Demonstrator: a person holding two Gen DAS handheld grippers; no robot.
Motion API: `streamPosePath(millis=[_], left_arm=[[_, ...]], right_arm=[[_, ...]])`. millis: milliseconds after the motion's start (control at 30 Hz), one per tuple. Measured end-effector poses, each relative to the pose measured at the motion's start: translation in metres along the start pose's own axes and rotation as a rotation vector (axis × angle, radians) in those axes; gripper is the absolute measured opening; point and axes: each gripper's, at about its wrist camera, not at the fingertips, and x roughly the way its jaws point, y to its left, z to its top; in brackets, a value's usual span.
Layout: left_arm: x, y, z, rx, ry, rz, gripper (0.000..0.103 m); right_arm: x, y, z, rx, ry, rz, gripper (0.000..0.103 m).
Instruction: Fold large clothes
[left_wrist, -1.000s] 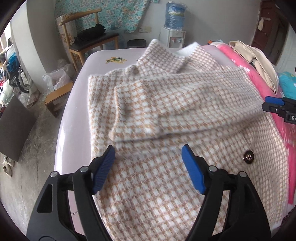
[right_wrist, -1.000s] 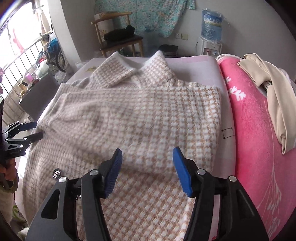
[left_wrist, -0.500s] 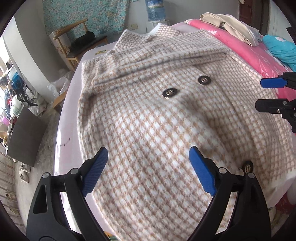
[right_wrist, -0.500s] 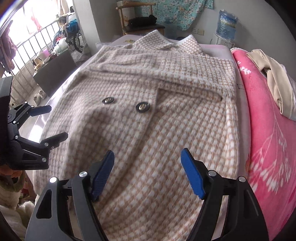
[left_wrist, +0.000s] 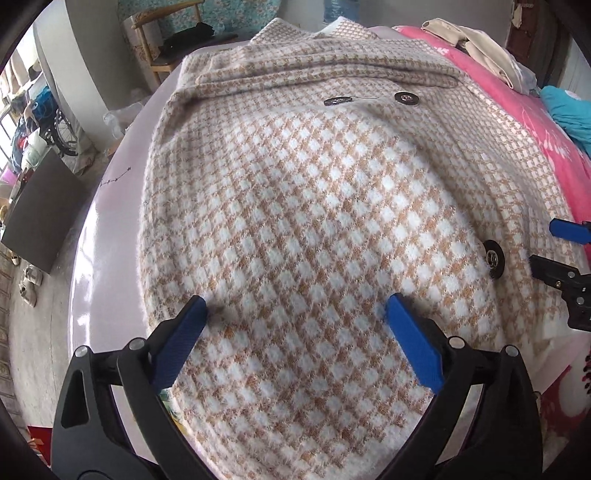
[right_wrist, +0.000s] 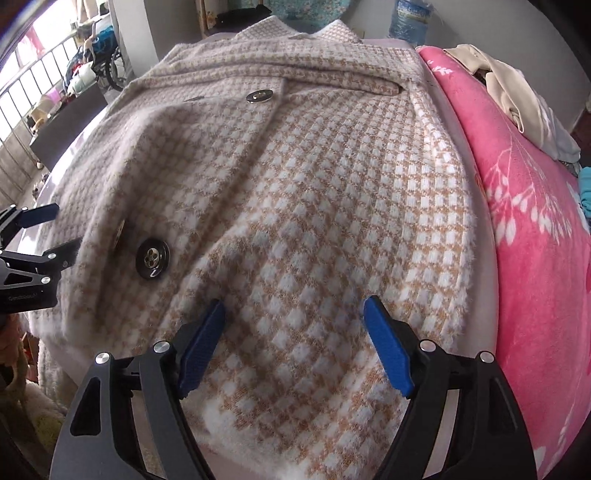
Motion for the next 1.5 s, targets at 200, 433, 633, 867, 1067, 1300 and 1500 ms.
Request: streamPosePath(millis=[200, 433, 633, 867, 1067, 1300, 1500], left_arm=[[0.003, 0.004, 0.0, -0.019, 0.003, -0.029, 0.096], [0.003, 0.005, -0.001, -0.023, 0.005, -0.034, 0.096], [0.003, 0.005, -0.001, -0.025, 0.009, -0.035, 0.096], [0.004, 0.003, 0.0, -0.031, 0.022, -0.014, 0.096], [-0.015, 0.012, -0.007, -0.054, -0.043, -0.013, 0.095], [-0.042, 0.058, -0.054, -0.168, -0.037, -0.11, 0.071], [-0.038, 0.079, -0.086, -0.273, 0.027, -0.211, 0.046]], right_arm=[[0.005, 0.0, -0.007, 0.01, 0.03, -0.011, 0.083], [0.009, 0.002, -0.01, 0.014, 0.009, -0.029, 0.092], [0.01, 0.003, -0.011, 0.018, 0.004, -0.032, 0.095], [0.01, 0.002, -0.014, 0.019, -0.019, -0.028, 0.097], [0.01, 0.0, -0.015, 0.018, -0.034, -0.015, 0.097], [0.008, -0.001, -0.018, 0.017, -0.063, -0.006, 0.097], [-0.01, -0.016, -0.024, 0.078, -0.096, 0.102, 0.097]])
